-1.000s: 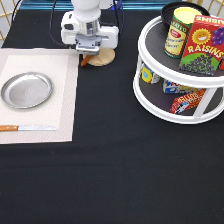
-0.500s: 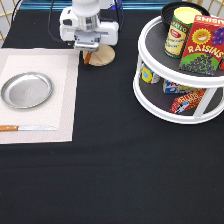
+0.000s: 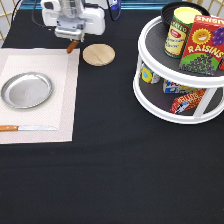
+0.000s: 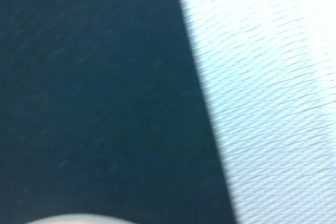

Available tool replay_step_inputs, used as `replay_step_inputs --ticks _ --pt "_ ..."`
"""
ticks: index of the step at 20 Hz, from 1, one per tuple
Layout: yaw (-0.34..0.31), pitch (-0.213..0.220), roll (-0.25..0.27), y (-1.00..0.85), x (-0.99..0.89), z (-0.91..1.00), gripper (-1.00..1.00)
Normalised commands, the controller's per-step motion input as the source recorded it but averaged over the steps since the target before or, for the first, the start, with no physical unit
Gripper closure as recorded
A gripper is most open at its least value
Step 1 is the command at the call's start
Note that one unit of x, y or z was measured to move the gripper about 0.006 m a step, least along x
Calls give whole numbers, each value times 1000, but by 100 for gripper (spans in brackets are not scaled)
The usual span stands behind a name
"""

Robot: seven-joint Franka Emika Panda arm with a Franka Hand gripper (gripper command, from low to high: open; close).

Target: Arrange plate and fork

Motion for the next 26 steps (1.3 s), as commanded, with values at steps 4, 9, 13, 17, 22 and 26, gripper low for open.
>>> replay_step_inputs --ticks 4,9,13,17,22,26 --pt "-117 0 21 -702 0 104 100" --pt "-250 -47 30 -305 -36 -19 100" --pt "-339 -71 84 0 -131 -141 100" --pt "-344 -70 90 0 -118 -152 100" --pt "-347 -109 54 0 -38 -229 100" --pt "-356 -102 16 0 0 -167 100"
